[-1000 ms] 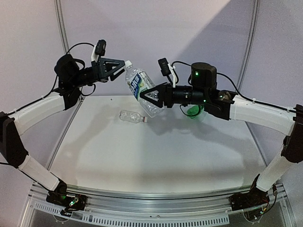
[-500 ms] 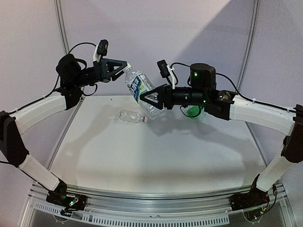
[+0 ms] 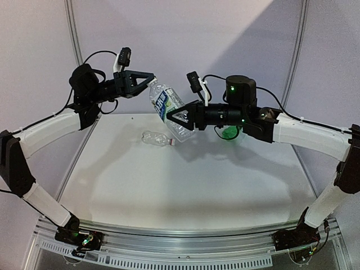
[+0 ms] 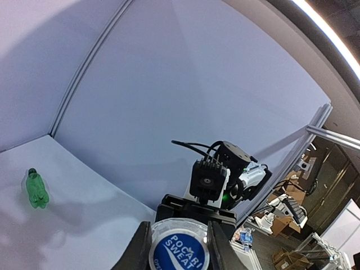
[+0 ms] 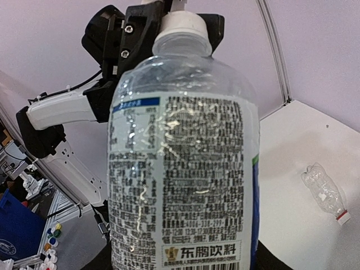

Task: Unscrew the bottle caps
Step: Unscrew the bottle cap from the plastic bottle.

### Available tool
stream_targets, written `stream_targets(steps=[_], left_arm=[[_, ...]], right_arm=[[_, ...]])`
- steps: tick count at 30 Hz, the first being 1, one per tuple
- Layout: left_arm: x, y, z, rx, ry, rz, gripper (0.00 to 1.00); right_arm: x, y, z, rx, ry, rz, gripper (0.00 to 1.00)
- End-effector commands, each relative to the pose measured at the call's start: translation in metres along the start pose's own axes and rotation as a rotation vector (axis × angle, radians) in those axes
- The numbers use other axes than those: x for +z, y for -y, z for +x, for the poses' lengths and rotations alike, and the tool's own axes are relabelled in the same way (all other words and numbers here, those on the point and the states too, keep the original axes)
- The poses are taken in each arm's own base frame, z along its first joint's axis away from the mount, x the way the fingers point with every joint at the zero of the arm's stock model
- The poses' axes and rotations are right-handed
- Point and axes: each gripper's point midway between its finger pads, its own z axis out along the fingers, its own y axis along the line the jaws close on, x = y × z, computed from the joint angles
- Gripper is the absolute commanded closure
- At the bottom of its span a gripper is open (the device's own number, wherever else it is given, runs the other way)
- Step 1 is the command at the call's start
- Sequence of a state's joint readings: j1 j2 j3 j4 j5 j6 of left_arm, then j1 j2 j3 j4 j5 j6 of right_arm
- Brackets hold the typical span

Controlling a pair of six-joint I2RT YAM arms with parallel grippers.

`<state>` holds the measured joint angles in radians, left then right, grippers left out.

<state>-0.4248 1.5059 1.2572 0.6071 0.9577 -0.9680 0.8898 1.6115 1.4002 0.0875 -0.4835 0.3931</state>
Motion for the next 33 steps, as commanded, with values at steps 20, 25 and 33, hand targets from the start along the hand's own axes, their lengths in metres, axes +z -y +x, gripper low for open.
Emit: stream_targets(steps=[20,25,33], left_arm=[[0.029,-0.076,0.011,-0.270,-0.067,-0.585,0.97],[0.031,-0.064,0.004,-0.212,-0.073,-0.541,0.71],[-0.007,-0.049,-0.027,-0.124,0.012,-0.553,0.01]], right_arm=[[0.010,0.076,0.014,-0.346,-0.123,0.672,1.00],[0.012,0.073,0.014,-0.321,-0.101,0.648,1.00],[0.003,0.069,0.012,-0.292,-0.054,0.644,1.00]])
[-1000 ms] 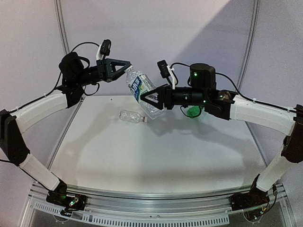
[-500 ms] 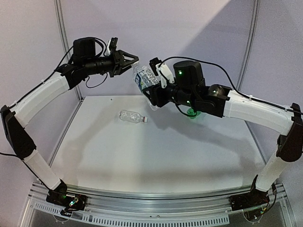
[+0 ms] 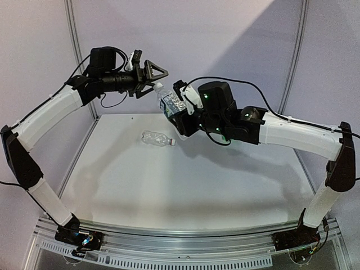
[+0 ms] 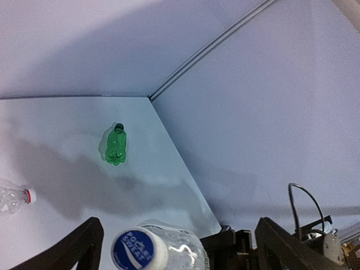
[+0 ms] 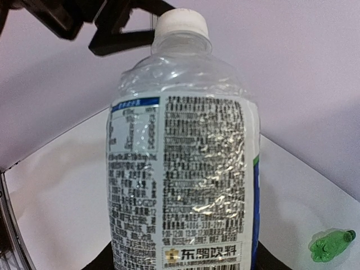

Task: Unscrew the bottle caps
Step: Unscrew the bottle cap from the plastic bottle.

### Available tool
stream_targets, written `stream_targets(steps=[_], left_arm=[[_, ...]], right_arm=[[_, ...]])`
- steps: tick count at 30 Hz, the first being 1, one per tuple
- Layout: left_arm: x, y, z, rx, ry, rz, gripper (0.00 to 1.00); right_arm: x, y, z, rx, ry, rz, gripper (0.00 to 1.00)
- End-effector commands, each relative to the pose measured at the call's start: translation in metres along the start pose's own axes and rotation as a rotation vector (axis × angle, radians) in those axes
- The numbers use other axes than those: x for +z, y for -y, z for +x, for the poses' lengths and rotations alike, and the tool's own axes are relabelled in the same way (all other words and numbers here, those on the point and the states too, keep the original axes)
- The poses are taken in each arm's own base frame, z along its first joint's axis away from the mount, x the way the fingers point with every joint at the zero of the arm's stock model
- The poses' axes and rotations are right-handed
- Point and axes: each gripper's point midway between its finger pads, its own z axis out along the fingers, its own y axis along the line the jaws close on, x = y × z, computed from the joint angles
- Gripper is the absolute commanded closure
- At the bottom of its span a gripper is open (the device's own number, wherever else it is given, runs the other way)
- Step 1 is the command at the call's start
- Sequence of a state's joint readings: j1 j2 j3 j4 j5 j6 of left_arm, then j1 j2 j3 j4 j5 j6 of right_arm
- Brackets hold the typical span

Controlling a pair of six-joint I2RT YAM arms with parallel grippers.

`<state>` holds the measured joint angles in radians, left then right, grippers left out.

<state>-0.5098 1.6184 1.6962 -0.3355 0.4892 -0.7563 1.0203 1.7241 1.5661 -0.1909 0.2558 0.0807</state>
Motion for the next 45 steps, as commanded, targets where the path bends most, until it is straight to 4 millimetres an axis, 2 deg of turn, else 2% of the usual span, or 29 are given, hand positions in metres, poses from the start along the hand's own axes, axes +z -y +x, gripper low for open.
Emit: stream_targets(steps=[1,4,10,12,16,19,27,34,39,45], left_arm=[[-0.037,0.017,-0.016,0.083,0.060,0.052,0.01],[-0.052,0.018,-0.021,0.117,0.076,0.085,0.01],[-0.073,0.031,-0.011,0.200,0.061,0.198,0.01],[-0.081,0.038,-0.006,0.224,0.057,0.254,0.01],[-0.101,0.050,0.001,0.239,0.069,0.407,0.02],[-0.107,0.053,0.008,0.232,0.053,0.468,0.04],[-0.105,0.058,0.014,0.253,-0.002,0.524,0.13],[-0.100,0.054,0.015,0.263,-0.007,0.521,0.23],[-0.096,0.048,0.018,0.251,-0.024,0.509,0.26],[-0.093,0.051,0.021,0.258,-0.038,0.522,0.28]], right_arm=[[-0.008,-0.001,0.000,0.025,0.024,-0.003,1.00],[-0.013,-0.001,-0.002,0.040,0.037,-0.012,1.00],[-0.029,-0.014,-0.010,0.094,0.093,-0.114,1.00],[-0.033,-0.024,-0.008,0.115,0.122,-0.186,1.00],[-0.053,-0.052,-0.023,0.139,0.213,-0.379,1.00],[-0.060,-0.065,-0.029,0.138,0.238,-0.468,1.00],[-0.063,-0.081,-0.040,0.169,0.267,-0.564,1.00],[-0.058,-0.085,-0.038,0.156,0.247,-0.578,1.00],[-0.055,-0.089,-0.041,0.161,0.236,-0.592,1.00],[-0.050,-0.089,-0.040,0.159,0.228,-0.589,1.00]])
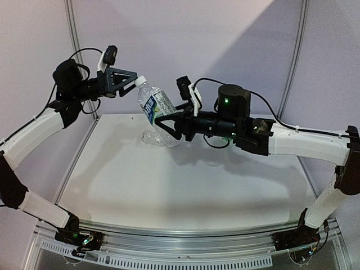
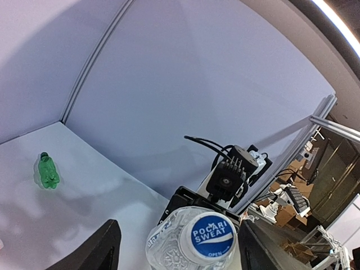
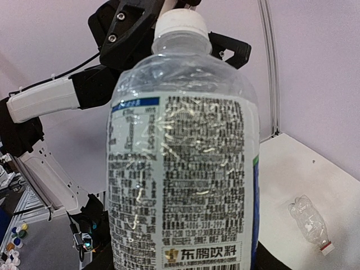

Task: Unscrew the bottle caps
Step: Unscrew the bottle cap from the plastic bottle.

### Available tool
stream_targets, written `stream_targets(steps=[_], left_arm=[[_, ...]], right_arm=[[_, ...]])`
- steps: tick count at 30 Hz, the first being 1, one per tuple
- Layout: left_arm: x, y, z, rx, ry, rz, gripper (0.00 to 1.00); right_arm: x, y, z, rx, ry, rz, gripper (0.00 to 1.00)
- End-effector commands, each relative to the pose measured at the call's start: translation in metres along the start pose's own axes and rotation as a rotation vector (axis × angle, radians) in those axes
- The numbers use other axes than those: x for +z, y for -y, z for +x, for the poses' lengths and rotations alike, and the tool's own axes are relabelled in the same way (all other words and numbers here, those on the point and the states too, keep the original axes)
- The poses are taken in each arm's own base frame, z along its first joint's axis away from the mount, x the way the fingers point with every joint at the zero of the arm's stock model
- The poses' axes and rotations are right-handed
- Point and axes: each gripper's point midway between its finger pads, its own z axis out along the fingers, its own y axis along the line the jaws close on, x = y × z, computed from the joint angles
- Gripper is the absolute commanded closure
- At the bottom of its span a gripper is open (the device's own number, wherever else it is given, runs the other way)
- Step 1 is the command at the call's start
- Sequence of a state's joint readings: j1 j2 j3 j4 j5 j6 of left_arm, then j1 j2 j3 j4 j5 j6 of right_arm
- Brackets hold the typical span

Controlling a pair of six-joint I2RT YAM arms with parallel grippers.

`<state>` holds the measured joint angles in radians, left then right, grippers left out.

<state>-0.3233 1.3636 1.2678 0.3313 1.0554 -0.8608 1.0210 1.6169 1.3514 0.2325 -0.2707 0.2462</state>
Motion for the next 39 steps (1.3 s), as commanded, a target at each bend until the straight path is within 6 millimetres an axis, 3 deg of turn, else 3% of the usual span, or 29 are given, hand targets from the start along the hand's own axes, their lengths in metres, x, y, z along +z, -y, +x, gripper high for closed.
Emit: stream_targets(steps=[1,6,11,20,23,27,33,39], left_arm=[[0.004,0.000,0.001,0.013,-0.021,0.018,0.29],[0.007,0.003,0.003,0.020,-0.032,0.031,0.33],[0.010,0.002,0.007,0.012,-0.046,0.035,0.48],[0.013,0.002,0.010,0.011,-0.047,0.035,0.42],[0.015,0.001,0.011,0.005,-0.050,0.035,0.55],[0.018,-0.001,0.014,-0.006,-0.057,0.036,0.63],[0.023,-0.005,0.016,-0.029,-0.063,0.026,1.00],[0.028,-0.019,0.020,-0.088,-0.068,-0.019,1.00]], right_arm=[[0.006,-0.005,-0.002,0.005,-0.004,-0.018,1.00],[0.007,-0.004,-0.001,0.002,-0.010,-0.014,1.00],[0.007,-0.002,-0.002,-0.001,-0.007,-0.004,1.00],[0.008,0.002,-0.001,0.003,-0.011,0.016,1.00],[0.007,0.003,0.000,0.003,-0.015,0.022,1.00],[0.005,0.002,0.000,-0.001,-0.016,0.026,1.00],[0.004,0.005,0.000,-0.005,-0.015,0.043,1.00],[0.003,0.022,0.001,-0.045,-0.022,0.141,1.00]])
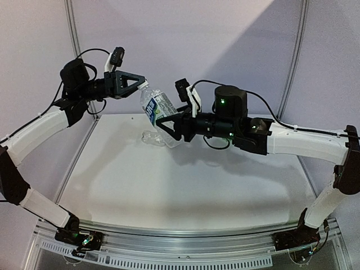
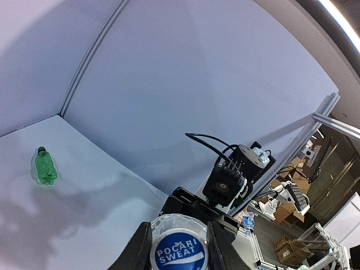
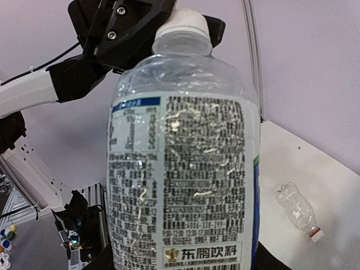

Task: Unscrew the bottle caps
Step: Unscrew the bottle cap from the plastic bottle.

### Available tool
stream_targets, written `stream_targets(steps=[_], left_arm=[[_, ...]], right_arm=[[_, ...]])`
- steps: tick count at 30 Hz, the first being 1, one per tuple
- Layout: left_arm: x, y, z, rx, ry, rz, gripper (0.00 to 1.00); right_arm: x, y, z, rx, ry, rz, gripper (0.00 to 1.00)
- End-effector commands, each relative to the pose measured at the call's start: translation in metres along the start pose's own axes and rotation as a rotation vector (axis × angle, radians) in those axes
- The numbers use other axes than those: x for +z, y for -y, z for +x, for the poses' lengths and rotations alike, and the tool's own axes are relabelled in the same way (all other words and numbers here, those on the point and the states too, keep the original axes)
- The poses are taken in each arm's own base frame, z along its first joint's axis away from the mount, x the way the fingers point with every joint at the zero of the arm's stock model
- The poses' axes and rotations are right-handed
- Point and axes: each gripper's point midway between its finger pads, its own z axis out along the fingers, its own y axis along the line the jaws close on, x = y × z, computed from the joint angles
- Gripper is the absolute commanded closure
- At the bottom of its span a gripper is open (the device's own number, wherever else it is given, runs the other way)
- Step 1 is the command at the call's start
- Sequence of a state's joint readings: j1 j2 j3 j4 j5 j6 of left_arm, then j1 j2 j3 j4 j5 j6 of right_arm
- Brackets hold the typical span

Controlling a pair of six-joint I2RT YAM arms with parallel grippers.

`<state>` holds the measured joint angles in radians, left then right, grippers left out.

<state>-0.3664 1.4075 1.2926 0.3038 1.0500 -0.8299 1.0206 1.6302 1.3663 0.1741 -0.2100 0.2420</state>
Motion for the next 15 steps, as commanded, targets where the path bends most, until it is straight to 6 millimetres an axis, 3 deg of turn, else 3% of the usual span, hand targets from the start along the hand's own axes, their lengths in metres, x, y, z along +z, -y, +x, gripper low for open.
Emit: stream_targets(steps=[1,3,6,10,15], left_arm=[[0.013,-0.016,0.009,-0.091,-0.030,-0.048,1.00],[0.018,-0.023,0.007,-0.116,-0.029,-0.103,1.00],[0.025,-0.049,0.012,-0.218,-0.043,-0.298,1.00],[0.019,-0.090,0.025,-0.397,-0.006,-0.619,1.00],[0.016,-0.099,0.028,-0.467,0.024,-0.715,1.00]], right_arm=[[0.002,0.013,-0.009,-0.064,0.009,0.102,1.00],[0.003,0.028,-0.006,-0.114,-0.024,0.188,1.00],[0.006,0.054,0.002,-0.240,-0.105,0.365,1.00],[0.013,0.065,0.020,-0.513,-0.228,0.527,1.00],[0.016,0.071,0.027,-0.545,-0.243,0.587,1.00]])
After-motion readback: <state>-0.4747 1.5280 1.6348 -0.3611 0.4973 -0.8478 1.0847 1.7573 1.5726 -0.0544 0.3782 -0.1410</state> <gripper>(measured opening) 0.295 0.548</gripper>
